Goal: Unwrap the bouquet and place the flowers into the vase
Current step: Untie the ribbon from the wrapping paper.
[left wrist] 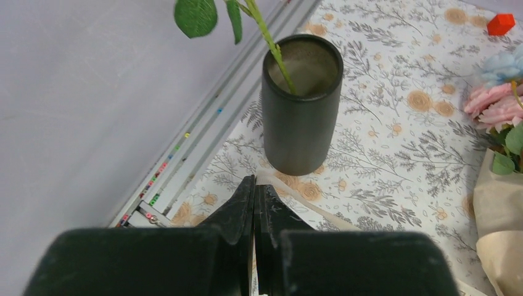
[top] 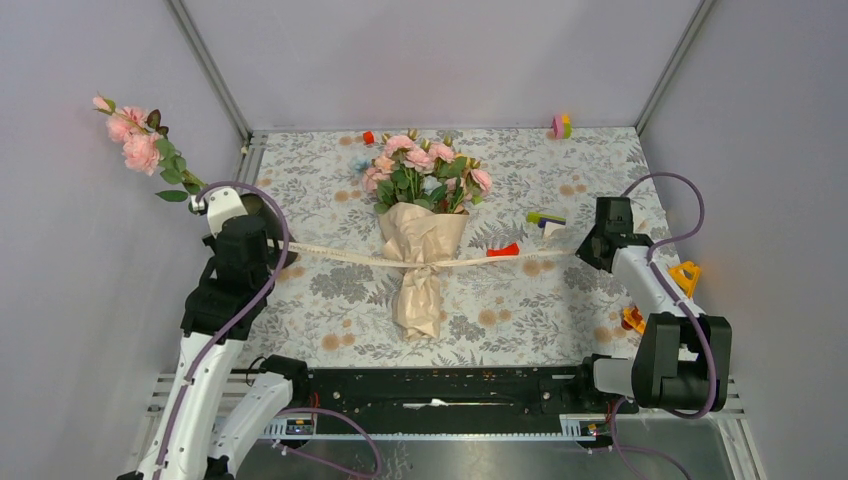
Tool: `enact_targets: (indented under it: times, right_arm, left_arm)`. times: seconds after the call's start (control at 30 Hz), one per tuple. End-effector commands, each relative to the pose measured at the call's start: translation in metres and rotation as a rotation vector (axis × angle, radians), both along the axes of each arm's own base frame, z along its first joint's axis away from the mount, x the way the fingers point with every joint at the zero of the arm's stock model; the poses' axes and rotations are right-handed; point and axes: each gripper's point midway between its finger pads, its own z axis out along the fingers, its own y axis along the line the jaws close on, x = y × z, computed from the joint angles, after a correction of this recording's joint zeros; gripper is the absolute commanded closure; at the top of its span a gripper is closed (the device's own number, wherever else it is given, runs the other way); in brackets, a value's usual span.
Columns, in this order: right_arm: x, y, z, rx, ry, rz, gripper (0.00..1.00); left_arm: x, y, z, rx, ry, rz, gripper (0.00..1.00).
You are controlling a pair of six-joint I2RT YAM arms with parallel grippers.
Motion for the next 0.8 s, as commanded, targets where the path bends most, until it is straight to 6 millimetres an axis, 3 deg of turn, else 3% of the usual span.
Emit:
enact_targets:
  times: [0.0, 0.77]
  right_arm:
    - [0.017, -0.008, 0.027, -0.022, -0.077, -0.001, 1.0]
    - [0.026, -0.035, 0.049, -0.039, -0.134, -0.08, 1.0]
  left_arm:
    - [-0.009, 0.019, 0.036, 0.078, -0.067, 0.075, 1.0]
    - [-0.04, 0.051, 0.062, 0.221, -0.064, 0.216, 1.0]
